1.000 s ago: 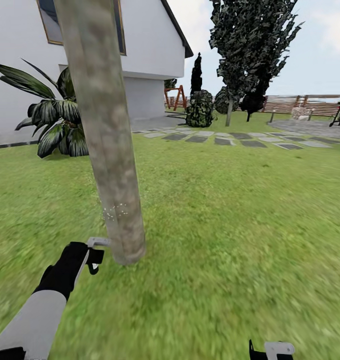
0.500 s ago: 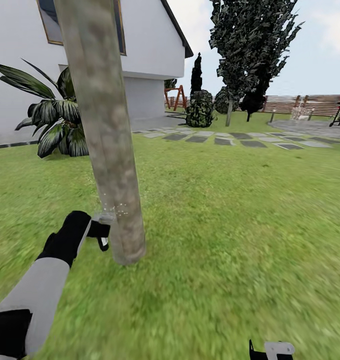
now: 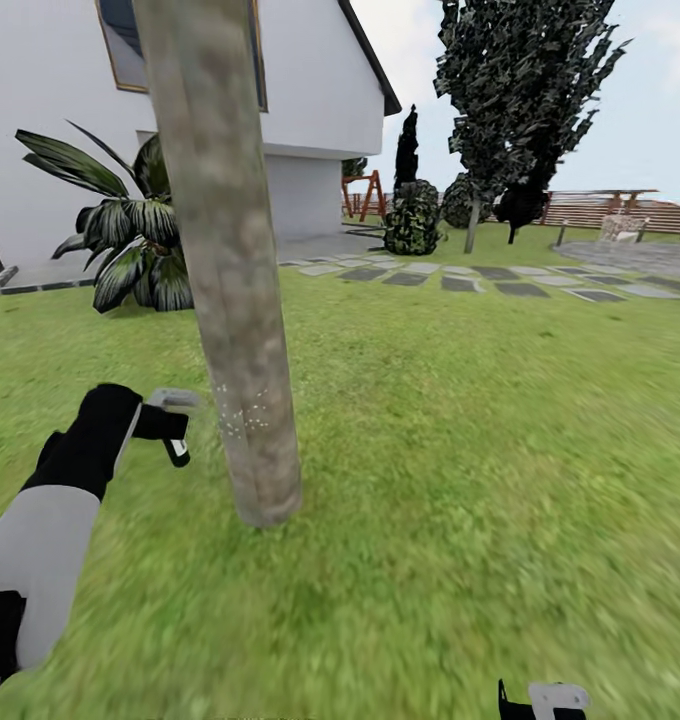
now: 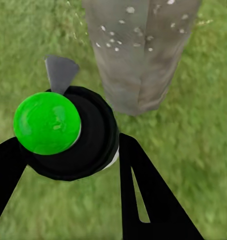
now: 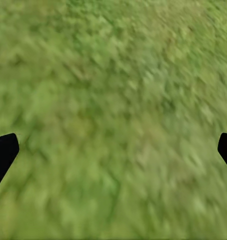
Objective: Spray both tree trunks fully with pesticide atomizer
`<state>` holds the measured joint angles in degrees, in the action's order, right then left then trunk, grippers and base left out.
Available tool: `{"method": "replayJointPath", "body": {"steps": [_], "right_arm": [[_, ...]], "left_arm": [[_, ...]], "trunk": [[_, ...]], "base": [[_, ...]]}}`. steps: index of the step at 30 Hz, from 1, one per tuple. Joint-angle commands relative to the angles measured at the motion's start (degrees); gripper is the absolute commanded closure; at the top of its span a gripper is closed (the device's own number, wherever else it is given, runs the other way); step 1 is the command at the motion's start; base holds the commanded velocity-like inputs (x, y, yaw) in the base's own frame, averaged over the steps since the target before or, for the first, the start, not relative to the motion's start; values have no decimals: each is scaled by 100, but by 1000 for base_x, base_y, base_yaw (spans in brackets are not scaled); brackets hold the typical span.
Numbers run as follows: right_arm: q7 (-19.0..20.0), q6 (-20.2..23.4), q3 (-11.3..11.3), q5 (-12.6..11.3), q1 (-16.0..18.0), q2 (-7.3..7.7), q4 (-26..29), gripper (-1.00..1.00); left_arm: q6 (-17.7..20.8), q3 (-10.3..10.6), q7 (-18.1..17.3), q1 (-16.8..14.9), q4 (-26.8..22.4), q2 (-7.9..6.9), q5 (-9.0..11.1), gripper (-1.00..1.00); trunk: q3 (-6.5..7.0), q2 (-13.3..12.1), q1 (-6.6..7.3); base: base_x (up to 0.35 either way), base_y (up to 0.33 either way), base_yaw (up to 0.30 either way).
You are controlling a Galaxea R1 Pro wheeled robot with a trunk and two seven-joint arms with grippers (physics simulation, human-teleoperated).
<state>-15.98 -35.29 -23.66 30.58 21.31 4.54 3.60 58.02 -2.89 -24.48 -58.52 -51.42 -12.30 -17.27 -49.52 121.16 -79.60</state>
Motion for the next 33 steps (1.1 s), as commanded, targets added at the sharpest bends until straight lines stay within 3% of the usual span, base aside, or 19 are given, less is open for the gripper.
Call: {"method": "replayJointPath", "body": {"steps": [1, 7, 14, 23, 33], "right_arm": [[-37, -13, -25, 62, 5, 2, -9, -100], [-37, -13, -25, 62, 5, 3, -9, -100], [-37, -13, -27, 62, 5, 21, -9, -100], [-37, -13, -26, 62, 5, 12, -9, -100], [-37, -13, -25, 62, 5, 10, -9, -100]], "left_arm": [[13, -3, -29, -31, -11, 0, -84, 100], [6, 8, -30, -30, -17, -29, -100, 100], [16, 0, -30, -19, -326, -59, -101, 100], [16, -9, -30, -18, -342, -57, -101, 100], [14, -14, -30, -24, -343, -62, -120, 100]], "trunk": [[-6, 2, 1], [-6, 2, 1], [-6, 2, 1], [-6, 2, 1], [-6, 2, 1]], "base": [[0, 0, 197], [27, -75, 38], [10, -267, 0], [-39, -275, 5], [0, -275, 250]]}}
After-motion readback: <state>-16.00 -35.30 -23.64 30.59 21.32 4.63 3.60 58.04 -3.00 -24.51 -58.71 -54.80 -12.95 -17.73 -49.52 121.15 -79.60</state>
